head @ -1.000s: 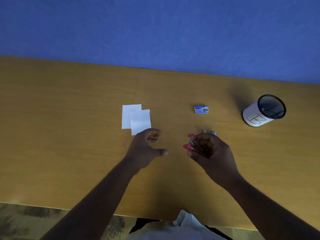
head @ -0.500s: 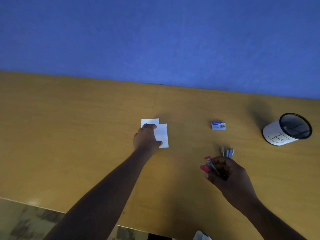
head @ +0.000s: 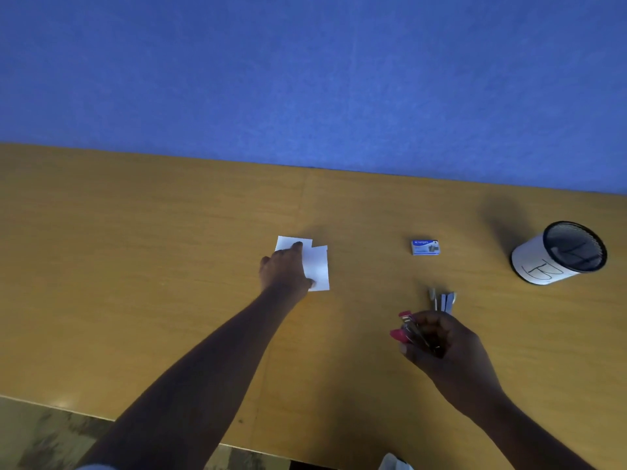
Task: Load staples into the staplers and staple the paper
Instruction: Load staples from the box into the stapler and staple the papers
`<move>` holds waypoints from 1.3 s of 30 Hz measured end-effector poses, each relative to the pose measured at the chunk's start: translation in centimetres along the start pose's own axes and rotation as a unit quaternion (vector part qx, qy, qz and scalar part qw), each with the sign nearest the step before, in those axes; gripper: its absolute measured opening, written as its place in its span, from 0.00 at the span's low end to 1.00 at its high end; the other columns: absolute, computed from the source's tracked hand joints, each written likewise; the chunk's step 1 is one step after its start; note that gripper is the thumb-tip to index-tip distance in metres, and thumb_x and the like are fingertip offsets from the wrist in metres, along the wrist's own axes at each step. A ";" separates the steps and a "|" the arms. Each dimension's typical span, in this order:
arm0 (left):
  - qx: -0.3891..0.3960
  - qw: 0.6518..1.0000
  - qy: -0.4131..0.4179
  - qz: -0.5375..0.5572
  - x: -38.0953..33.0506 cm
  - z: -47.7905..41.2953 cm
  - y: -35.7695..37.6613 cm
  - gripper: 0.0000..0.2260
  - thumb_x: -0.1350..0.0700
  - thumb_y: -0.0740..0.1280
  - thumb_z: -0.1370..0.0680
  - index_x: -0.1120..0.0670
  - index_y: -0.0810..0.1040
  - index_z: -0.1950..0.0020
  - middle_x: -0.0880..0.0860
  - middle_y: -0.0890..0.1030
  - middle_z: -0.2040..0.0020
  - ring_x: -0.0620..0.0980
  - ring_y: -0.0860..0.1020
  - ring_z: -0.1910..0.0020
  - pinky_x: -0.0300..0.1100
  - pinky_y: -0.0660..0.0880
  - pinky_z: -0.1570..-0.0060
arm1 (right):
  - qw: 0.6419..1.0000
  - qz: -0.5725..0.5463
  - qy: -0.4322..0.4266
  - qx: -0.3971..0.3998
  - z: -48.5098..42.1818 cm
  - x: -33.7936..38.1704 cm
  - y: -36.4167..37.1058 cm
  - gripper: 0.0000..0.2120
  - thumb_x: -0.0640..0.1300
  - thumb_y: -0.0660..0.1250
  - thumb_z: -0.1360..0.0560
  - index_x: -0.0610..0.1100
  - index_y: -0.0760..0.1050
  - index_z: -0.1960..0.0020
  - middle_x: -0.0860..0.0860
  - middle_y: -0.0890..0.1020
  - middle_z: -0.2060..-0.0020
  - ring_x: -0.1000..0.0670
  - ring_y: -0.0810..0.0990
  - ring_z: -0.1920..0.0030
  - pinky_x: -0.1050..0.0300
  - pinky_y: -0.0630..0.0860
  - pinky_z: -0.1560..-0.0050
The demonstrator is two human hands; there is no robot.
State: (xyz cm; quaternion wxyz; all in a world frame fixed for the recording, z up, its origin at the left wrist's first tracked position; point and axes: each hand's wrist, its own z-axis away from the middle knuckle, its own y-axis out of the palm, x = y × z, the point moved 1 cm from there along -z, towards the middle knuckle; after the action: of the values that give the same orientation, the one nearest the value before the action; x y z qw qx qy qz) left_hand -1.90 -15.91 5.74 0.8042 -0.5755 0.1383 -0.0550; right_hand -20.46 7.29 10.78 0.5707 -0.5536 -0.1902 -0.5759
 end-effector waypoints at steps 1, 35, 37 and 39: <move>-0.008 1.000 0.003 0.000 0.0 0.0 0.0 0.33 0.47 0.76 0.30 0.49 0.67 0.29 0.51 0.80 0.41 0.53 0.77 0.39 0.45 0.67 0.42 | 1.000 0.000 0.003 -0.001 0.0 0.1 0.1 0.18 0.39 0.79 0.33 0.55 0.79 0.49 0.60 0.87 0.56 0.61 0.85 0.55 0.63 0.78 0.57; 0.197 0.775 0.103 0.592 -5.4 12.6 -5.6 0.10 0.57 0.76 0.29 0.57 0.84 0.49 0.62 0.84 0.51 0.54 0.83 0.53 0.50 0.78 0.54 | 0.983 -0.177 0.037 0.023 -0.3 5.5 -1.3 0.05 0.41 0.74 0.27 0.45 0.82 0.62 0.49 0.72 0.76 0.51 0.66 0.76 0.60 0.62 0.77; 0.169 0.759 0.081 0.624 -5.5 13.1 -5.7 0.09 0.58 0.74 0.25 0.58 0.83 0.46 0.59 0.86 0.50 0.56 0.84 0.50 0.52 0.80 0.51 | 0.977 -0.204 0.059 0.028 -0.1 5.6 -1.4 0.06 0.40 0.73 0.27 0.44 0.82 0.62 0.45 0.72 0.75 0.49 0.65 0.75 0.59 0.61 0.76; 0.136 0.746 0.065 0.649 -5.5 13.6 -5.8 0.07 0.59 0.72 0.23 0.57 0.84 0.45 0.55 0.87 0.50 0.55 0.85 0.51 0.49 0.82 0.54 | 0.974 -0.213 0.057 0.043 0.3 6.0 -1.5 0.06 0.40 0.73 0.27 0.44 0.82 0.62 0.44 0.72 0.74 0.49 0.65 0.75 0.59 0.62 0.77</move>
State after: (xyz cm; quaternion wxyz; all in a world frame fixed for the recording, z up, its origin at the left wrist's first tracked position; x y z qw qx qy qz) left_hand -2.84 -4.07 16.13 0.7048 -0.2264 0.5213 0.4247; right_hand -20.05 5.28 16.63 0.4683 -0.4417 -0.2958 -0.7057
